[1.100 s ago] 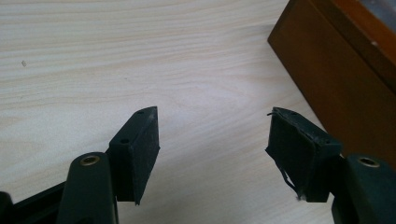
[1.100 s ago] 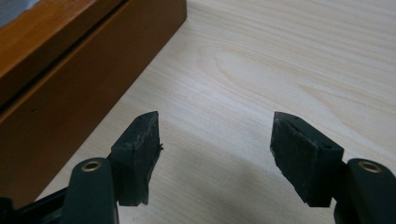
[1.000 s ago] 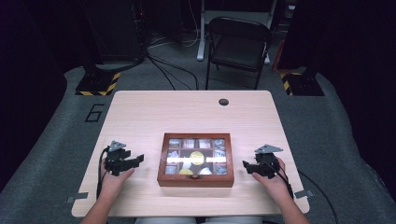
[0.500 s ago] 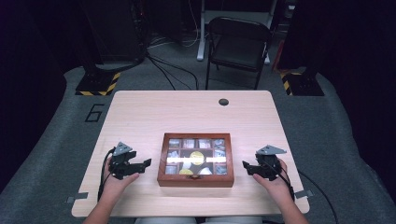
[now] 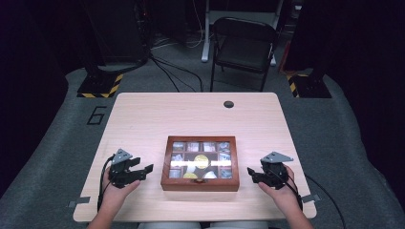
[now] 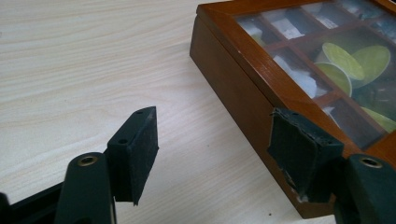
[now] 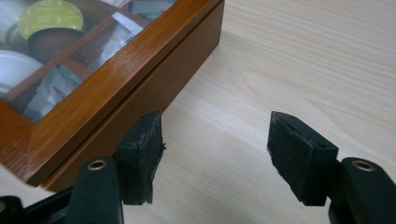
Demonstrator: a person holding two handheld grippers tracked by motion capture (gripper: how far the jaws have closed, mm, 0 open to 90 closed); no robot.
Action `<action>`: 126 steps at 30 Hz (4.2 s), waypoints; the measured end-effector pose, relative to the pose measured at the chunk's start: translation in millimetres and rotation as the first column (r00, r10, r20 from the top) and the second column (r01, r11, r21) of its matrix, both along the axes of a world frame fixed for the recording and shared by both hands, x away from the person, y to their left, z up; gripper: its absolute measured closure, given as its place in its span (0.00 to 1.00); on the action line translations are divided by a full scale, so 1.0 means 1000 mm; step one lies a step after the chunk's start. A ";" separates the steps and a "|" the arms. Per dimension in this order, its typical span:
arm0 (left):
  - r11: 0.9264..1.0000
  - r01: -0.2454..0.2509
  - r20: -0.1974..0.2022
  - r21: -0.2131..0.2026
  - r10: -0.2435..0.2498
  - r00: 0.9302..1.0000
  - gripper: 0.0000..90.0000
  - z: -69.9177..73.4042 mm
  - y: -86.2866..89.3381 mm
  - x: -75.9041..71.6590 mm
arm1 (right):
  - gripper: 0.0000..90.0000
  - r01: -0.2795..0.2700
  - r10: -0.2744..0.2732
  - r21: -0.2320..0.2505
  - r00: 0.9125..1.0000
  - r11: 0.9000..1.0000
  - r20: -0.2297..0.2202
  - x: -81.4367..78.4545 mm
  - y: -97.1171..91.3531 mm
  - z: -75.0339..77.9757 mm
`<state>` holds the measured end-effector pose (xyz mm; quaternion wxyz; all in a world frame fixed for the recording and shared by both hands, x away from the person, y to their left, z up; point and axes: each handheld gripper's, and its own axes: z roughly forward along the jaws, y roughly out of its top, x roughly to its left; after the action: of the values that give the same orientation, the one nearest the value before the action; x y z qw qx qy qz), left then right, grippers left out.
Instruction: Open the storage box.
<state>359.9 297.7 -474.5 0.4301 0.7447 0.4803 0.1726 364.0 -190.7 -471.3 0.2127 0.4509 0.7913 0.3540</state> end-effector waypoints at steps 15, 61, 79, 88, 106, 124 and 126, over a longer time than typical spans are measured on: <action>0.997 0.079 0.004 0.013 -0.080 0.997 0.45 0.007 -0.013 -0.023 | 0.42 -0.074 0.074 0.012 0.997 0.997 0.019 -0.030 0.011 0.006; 0.984 0.177 0.005 0.021 -0.177 0.984 0.48 0.002 -0.033 -0.045 | 0.62 -0.261 0.260 -0.020 0.964 0.965 -0.061 -0.045 0.043 -0.011; 0.969 0.241 -0.046 0.057 -0.239 0.970 0.52 -0.008 -0.048 -0.042 | 0.68 -0.258 0.258 -0.016 0.966 0.966 -0.023 -0.042 0.041 -0.010; 0.970 0.238 -0.011 0.054 -0.238 0.971 0.54 -0.005 -0.050 -0.040 | 0.66 -0.243 0.242 0.022 0.969 0.970 0.040 -0.046 0.038 -0.001; 0.980 0.194 0.058 0.033 -0.196 0.979 0.47 0.016 -0.056 -0.033 | 0.55 -0.205 0.194 0.110 0.975 0.973 0.104 -0.042 0.033 0.016; 0.982 0.190 0.126 0.017 -0.190 0.974 0.47 0.052 -0.054 -0.013 | 0.55 -0.223 0.200 0.122 0.964 0.967 0.177 -0.025 0.036 0.050; 0.982 0.190 0.135 0.014 -0.190 0.972 0.47 0.056 -0.054 -0.010 | 0.55 -0.221 0.197 0.129 0.964 0.967 0.179 -0.021 0.037 0.054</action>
<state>350.1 243.4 -418.8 0.4761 0.7739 0.3763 0.1811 342.6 -153.4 -417.5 0.2046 0.3483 0.7859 0.4681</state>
